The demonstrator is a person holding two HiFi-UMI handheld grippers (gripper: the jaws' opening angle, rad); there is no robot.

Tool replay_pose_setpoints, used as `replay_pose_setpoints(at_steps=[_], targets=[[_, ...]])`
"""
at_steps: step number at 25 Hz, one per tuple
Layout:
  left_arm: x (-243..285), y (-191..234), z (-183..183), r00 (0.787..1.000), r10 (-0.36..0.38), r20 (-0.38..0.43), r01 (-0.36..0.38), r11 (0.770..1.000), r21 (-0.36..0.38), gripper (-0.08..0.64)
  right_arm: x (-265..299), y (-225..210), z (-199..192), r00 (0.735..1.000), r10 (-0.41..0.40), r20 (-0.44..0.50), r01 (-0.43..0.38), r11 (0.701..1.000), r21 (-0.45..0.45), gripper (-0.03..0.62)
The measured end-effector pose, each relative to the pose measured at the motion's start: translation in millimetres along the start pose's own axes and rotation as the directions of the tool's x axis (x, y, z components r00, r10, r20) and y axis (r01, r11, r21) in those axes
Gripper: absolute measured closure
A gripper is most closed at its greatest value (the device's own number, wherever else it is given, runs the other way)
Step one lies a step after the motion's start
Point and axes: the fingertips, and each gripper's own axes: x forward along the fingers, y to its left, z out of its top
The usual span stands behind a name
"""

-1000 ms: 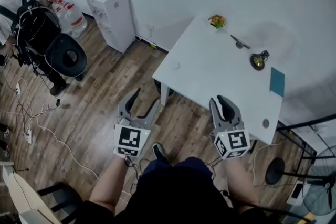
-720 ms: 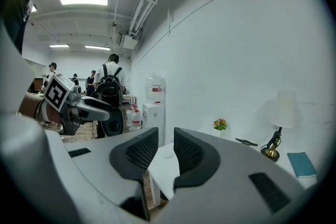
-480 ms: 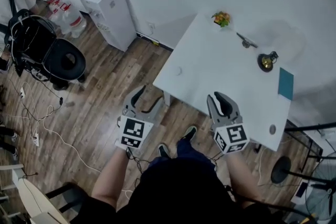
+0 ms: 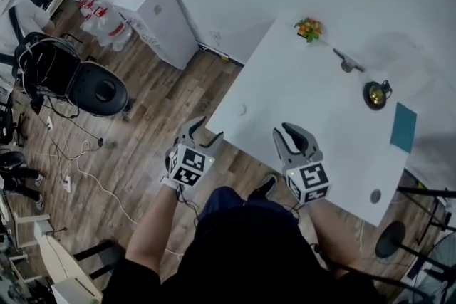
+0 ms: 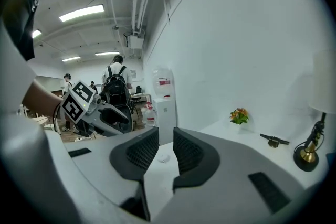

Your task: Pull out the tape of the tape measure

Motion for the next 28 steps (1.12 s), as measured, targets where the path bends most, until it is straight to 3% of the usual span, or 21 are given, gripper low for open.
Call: replay_pose_setpoints(at_steps=[6,11,14,18,22,28], targets=[[62,-6,-18,0.986,-0.109,-0.126,0.116,0.992,0.048,0.302,8,-23,-36,0.993,-0.002,-0.119,0.009,0.998,0.062,0.495],[118,-2,-36,0.958,-0.201,-0.206,0.234,0.96,0.153,0.302,18,-40,-58,0.976,-0.061,-0.207,0.08,0.993,0.086,0.492],[154,-1,-51,0.924,-0.277,-0.263,0.332,0.923,0.194,0.302,26,-53,-64,0.961,-0.127,-0.245,0.155,0.983,0.101,0.492],[188,-7,-67,0.855,-0.411,-0.317,0.478,0.862,0.171,0.301,35,-59,-67,0.935,-0.208,-0.289,0.25,0.961,0.116,0.494],[205,-10,-71,0.82,-0.456,-0.344,0.546,0.805,0.232,0.301,43,-65,-69,0.913,-0.272,-0.303,0.325,0.936,0.138,0.495],[214,-17,-74,0.744,-0.547,-0.384,0.648,0.731,0.212,0.301,48,-60,-78,0.889,-0.328,-0.32,0.401,0.895,0.198,0.5]])
